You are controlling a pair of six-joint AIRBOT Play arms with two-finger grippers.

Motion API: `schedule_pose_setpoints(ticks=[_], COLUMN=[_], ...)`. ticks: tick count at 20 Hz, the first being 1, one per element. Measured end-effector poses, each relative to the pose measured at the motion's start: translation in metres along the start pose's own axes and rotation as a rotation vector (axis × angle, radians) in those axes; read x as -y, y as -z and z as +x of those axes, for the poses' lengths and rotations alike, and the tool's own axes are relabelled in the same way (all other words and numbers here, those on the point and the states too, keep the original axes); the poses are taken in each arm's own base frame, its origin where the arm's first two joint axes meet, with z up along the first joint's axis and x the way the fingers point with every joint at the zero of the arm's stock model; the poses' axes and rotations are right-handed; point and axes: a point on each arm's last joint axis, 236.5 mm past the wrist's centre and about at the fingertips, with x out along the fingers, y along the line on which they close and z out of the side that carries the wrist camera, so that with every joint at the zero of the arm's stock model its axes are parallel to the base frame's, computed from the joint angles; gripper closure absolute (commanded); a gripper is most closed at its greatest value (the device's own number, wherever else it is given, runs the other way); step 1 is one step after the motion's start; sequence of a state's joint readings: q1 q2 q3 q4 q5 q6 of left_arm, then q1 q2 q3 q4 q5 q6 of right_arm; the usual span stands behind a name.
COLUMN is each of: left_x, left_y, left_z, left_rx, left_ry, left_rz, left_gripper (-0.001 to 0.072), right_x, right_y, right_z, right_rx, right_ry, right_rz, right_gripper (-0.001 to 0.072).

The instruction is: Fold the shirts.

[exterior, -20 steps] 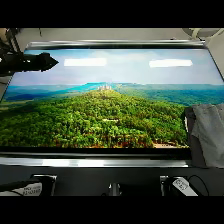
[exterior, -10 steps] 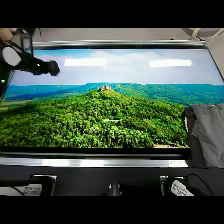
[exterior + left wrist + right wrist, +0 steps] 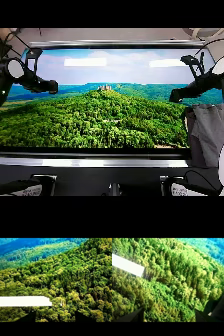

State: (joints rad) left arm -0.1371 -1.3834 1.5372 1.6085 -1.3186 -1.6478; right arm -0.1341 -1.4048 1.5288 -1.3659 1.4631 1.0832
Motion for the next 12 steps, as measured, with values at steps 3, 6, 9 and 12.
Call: schedule_pose_setpoints(ticks=[3,6,9,12], left_x=[0.0004,0.0002,0.0004,0.0006], left_y=[-0.0013,-0.0016,-0.0017,-0.0017], left_z=[-0.0017,-0.0012,0.001,0.0021], left_rx=[0.019,0.024,0.023,0.022], left_ry=[0.002,0.002,0.003,0.003], left_rz=[-0.001,-0.002,-0.002,-0.002], left_gripper=[0.0147,0.0147,0.0147,0.0147], right_x=[-0.0023,-0.0038,-0.004,-0.0047], right_y=[0.0028,0.0036,0.0043,0.0042], right_z=[0.0023,0.0029,0.0032,0.0033], right_rx=[-0.019,-0.026,-0.03,-0.031], right_ry=[-0.004,-0.006,-0.007,-0.007], right_rz=[-0.006,-0.01,-0.01,-0.012], right_gripper=[0.0039,0.0039,0.0039,0.0039])
